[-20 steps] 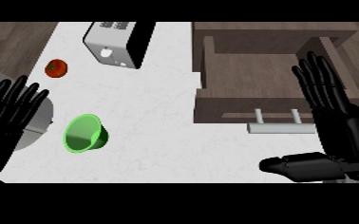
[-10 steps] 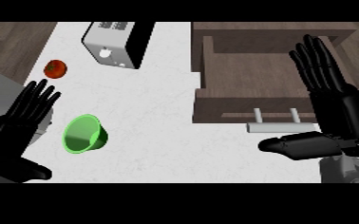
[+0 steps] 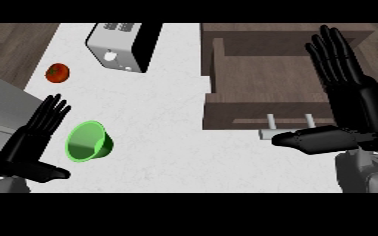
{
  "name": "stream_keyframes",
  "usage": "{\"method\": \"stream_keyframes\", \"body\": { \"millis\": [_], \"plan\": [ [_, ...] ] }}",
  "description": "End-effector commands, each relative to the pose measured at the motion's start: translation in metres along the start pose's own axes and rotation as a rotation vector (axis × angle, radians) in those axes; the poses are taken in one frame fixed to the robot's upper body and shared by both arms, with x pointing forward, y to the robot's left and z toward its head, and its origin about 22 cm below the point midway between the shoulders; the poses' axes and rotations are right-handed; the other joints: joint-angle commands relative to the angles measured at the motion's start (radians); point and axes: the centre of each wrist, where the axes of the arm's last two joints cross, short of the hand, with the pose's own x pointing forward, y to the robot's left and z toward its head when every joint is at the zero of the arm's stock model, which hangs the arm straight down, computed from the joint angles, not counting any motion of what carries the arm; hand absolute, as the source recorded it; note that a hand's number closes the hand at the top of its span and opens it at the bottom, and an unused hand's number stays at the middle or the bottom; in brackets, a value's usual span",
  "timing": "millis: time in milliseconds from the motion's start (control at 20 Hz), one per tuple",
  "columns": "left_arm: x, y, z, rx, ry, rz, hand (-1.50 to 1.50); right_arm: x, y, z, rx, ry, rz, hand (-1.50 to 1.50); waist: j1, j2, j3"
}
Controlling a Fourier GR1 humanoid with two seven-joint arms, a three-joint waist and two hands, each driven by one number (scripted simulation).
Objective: Pick up the cup, place it into the drawer and close the drawer
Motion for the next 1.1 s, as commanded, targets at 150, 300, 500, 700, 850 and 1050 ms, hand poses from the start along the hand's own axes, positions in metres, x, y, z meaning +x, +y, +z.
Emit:
{"method": "stream_keyframes", "body": {
  "millis": [150, 300, 500, 700, 850, 1050],
  "plan": [
    [-0.043, 0.01, 0.02, 0.025, 0.037, 0.007, -1.5, 0.009, -0.002, 0.0, 0.001, 0.005, -0.012, -1.5, -0.001, -0.001, 0.0],
    [-0.063, 0.008, 0.006, 0.03, 0.042, -0.024, -1.5, 0.0, 0.003, -0.004, 0.005, 0.009, -0.009, -1.5, -0.008, 0.003, -0.001],
    [-0.066, 0.021, 0.015, 0.048, 0.045, -0.025, -1.5, 0.023, -0.007, 0.002, 0.005, -0.004, 0.008, -1.5, -0.015, 0.003, -0.002],
    [-0.082, 0.003, 0.013, 0.046, 0.035, -0.03, -1.5, -0.001, -0.01, 0.009, 0.008, 0.004, -0.009, -1.5, -0.011, 0.003, -0.001],
    [-0.093, -0.005, 0.024, 0.064, -0.001, -0.011, -1.5, 0.023, -0.006, 0.006, 0.018, -0.03, -0.014, -1.5, -0.025, 0.004, -0.004],
    [-0.094, -0.008, 0.015, 0.047, -0.003, -0.022, -1.5, 0.014, -0.012, -0.004, 0.019, -0.016, -0.011, -1.5, -0.025, 0.008, -0.004]
  ]
}}
